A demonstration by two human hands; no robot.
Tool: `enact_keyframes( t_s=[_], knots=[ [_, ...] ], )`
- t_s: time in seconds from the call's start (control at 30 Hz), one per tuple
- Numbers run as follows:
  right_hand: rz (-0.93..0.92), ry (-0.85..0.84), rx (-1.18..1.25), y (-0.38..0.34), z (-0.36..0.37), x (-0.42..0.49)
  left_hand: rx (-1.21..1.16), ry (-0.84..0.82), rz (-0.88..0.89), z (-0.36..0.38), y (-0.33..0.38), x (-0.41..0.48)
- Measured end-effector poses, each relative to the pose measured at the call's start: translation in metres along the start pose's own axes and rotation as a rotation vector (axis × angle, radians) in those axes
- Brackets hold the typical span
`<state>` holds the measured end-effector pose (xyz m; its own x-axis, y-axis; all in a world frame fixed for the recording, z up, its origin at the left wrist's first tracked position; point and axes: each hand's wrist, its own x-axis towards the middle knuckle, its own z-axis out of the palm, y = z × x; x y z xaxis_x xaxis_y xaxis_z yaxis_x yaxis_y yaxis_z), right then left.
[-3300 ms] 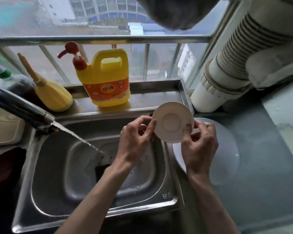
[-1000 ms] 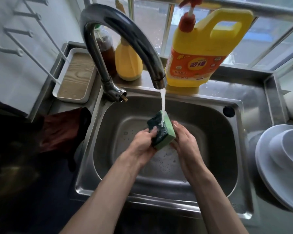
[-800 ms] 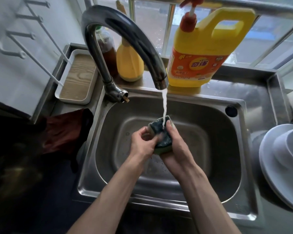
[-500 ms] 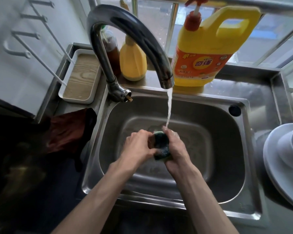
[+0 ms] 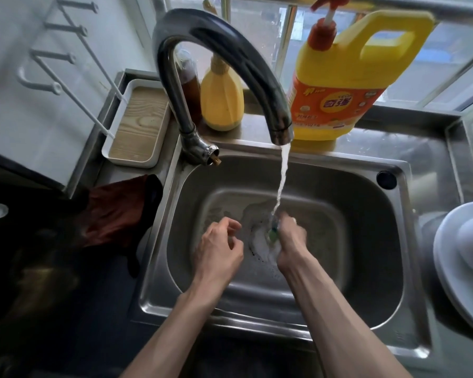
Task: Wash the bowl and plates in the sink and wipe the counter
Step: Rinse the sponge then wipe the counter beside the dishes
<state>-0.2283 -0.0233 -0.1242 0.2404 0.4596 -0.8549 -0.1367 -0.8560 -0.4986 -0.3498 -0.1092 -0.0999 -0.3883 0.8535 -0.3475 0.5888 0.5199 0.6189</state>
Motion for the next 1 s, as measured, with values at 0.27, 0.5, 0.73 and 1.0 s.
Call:
enact_keyframes(
  t_s=[0.27,0.5,0.73,1.0],
  knots=[
    [-0.235,0.046,-0.149,0.009,0.003,-0.005,-0.432,-0.289,-0.038,0.022,0.01,0.005],
    [-0.411,-0.203,-0.16,0.0,-0.003,-0.011,-0.803,-0.371,-0.318,0.025,0.018,0.012],
    [-0.201,-0.536,0.106,-0.007,-0.02,-0.018,-0.679,-0.203,-0.098,0.027,0.013,0.026],
    [0.144,-0.649,0.302,-0.009,-0.024,-0.024,-0.033,0.291,0.415,0.03,0.018,0.015]
  ],
)
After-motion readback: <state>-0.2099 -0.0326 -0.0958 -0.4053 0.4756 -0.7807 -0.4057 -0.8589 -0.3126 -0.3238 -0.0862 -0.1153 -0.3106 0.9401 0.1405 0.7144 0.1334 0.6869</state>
